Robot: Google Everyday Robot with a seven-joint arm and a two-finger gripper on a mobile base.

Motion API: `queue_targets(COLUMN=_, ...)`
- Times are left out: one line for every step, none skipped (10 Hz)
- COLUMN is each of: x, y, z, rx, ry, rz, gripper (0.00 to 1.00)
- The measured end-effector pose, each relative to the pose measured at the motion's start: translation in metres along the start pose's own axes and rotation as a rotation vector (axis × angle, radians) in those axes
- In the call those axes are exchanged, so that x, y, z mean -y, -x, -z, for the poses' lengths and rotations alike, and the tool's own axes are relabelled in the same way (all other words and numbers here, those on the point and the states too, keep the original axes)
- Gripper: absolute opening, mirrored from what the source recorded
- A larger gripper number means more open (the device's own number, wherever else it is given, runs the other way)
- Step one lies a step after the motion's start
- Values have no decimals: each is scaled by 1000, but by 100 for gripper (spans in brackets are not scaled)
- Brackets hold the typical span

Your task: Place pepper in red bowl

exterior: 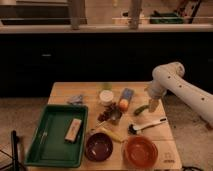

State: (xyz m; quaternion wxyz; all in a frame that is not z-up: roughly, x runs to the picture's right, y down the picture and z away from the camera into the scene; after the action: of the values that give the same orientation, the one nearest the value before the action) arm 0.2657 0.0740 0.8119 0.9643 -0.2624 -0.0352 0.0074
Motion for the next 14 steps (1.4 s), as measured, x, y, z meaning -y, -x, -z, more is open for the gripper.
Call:
queue_targets(x=2, y=1, z=-1, rx=5, ry=0, rz=-7, gripper=80)
queue_targets(x=3, y=-1, z=-7, rx=6, ry=5, rz=-13, gripper=80)
queue_targets(x=4, y=-2, z=-17, rx=10, ry=12, rz=-19, gripper=80)
queue_targets(x=6, y=-2, z=-26, rx=13, ry=14, rz=-23, gripper=80)
queue_targets(x=9, y=-2, z=-32, rx=16, ry=16, rz=-28, gripper=80)
queue_targets(x=10, y=-3, z=-36, rx=19, ry=18, rz=-33, gripper=80)
queue_targets(x=11, y=-4, z=-42, rx=21, ry=21, rz=-36, gripper=80)
queue_targets(x=11, y=-4, z=-48, rx=23, ry=24, rz=-38, gripper=80)
queue_targets(x=11, y=-6, z=-56, rx=22, ry=27, rz=-37, gripper=80)
queue_targets(x=13, y=-7, z=-61, rx=22, ry=29, rz=-35, gripper=80)
queue_targets(x=15, y=-10, z=-68, rx=24, ry=32, rz=-41, gripper=80)
queue_targets(x=16, y=-13, z=-73, rx=27, ry=35, rz=-56, gripper=80)
queue_targets(x=17, y=-16, z=-78, rx=30, ry=38, rz=-71, gripper=80)
queue_targets(x=19, y=-18, z=-83, rx=34, ry=40, rz=-84, gripper=80)
